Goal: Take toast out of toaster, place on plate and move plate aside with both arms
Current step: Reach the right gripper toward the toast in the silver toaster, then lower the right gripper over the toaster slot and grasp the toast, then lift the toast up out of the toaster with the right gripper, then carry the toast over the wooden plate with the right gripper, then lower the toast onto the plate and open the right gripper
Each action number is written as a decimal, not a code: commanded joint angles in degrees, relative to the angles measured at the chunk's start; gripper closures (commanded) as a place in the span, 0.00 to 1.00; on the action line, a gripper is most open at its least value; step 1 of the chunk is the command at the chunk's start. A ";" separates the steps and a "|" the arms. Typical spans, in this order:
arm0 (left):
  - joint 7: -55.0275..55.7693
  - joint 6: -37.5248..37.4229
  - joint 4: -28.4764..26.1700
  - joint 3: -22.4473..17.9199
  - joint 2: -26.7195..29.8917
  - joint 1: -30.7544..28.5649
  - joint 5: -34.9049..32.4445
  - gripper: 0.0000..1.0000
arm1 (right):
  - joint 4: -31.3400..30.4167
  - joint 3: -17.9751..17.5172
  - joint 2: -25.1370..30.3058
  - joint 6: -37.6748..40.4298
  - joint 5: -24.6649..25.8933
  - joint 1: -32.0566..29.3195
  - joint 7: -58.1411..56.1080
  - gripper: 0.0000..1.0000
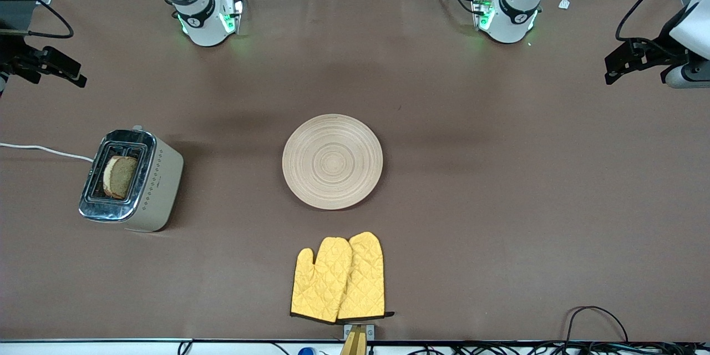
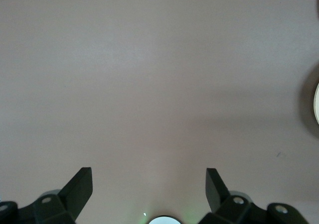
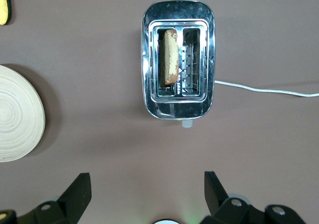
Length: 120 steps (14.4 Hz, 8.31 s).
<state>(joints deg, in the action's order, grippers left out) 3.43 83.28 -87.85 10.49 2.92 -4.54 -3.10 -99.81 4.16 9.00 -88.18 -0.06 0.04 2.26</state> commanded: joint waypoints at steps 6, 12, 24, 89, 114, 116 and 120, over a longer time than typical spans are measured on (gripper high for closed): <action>-0.88 -1.11 1.72 0.14 -0.28 -0.12 -0.94 0.00 | -0.38 -0.03 1.02 -0.86 -1.08 0.05 -0.59 0.00; -0.45 -1.11 1.63 0.23 -0.28 -0.21 -0.33 0.00 | -0.56 0.14 -7.92 -7.52 -1.08 -0.65 -2.42 0.00; -0.45 -0.49 1.54 0.23 -1.16 0.23 -0.15 0.00 | -0.47 0.32 -22.09 -18.96 -1.08 -2.59 -5.16 0.02; -1.41 0.21 1.19 0.23 -2.83 -0.56 0.02 0.00 | -18.57 -1.09 -27.09 -52.16 -61.26 32.91 -15.07 1.00; -1.41 0.48 1.36 0.14 -3.18 -0.65 0.11 0.00 | -26.04 -0.65 -27.28 -44.19 -67.18 24.57 -28.54 0.11; -1.41 0.48 1.28 0.14 -3.18 -0.65 0.11 0.00 | -26.31 -0.56 -27.19 -44.19 -67.18 24.49 -28.54 0.00; -1.41 0.48 1.28 0.14 -3.27 -0.65 0.11 0.00 | -27.18 -0.65 -26.23 -44.10 -67.18 24.66 -26.97 0.00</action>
<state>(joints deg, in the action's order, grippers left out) 3.36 83.62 -87.36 10.49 0.05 -4.78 -3.10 -124.30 3.94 -20.02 -131.91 -66.15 24.84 -25.30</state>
